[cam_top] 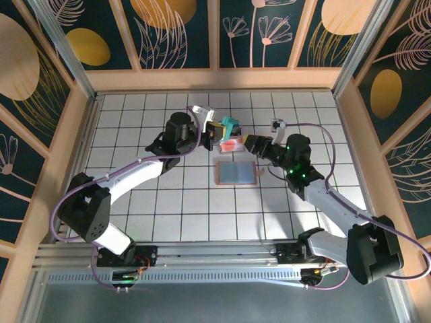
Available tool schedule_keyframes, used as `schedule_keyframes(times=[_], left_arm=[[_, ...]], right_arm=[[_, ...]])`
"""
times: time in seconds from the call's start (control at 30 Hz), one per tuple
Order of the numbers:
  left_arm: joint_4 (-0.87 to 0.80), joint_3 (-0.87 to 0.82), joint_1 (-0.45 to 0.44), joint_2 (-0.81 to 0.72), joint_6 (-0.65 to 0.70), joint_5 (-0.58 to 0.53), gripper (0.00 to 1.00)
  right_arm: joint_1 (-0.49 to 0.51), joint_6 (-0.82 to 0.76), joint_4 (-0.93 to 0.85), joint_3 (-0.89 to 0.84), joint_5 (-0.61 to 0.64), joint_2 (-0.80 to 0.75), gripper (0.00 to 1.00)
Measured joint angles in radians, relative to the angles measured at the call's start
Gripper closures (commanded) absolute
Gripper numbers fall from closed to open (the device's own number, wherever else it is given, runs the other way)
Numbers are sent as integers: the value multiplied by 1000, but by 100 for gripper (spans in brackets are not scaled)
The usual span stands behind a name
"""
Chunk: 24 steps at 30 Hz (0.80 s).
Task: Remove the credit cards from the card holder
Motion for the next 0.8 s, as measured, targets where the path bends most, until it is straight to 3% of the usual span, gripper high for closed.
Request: schedule_keyframes(times=[0.43, 0.5, 0.8], left_arm=[[-344, 367, 29, 246, 428, 11, 100], [-387, 429, 30, 296, 474, 10, 100], [-524, 632, 31, 468, 649, -45, 100]], right_arm=[[0, -18, -174, -11, 262, -66, 20], [0, -21, -192, -11, 287, -66, 1], [0, -8, -282, -6, 401, -66, 1]])
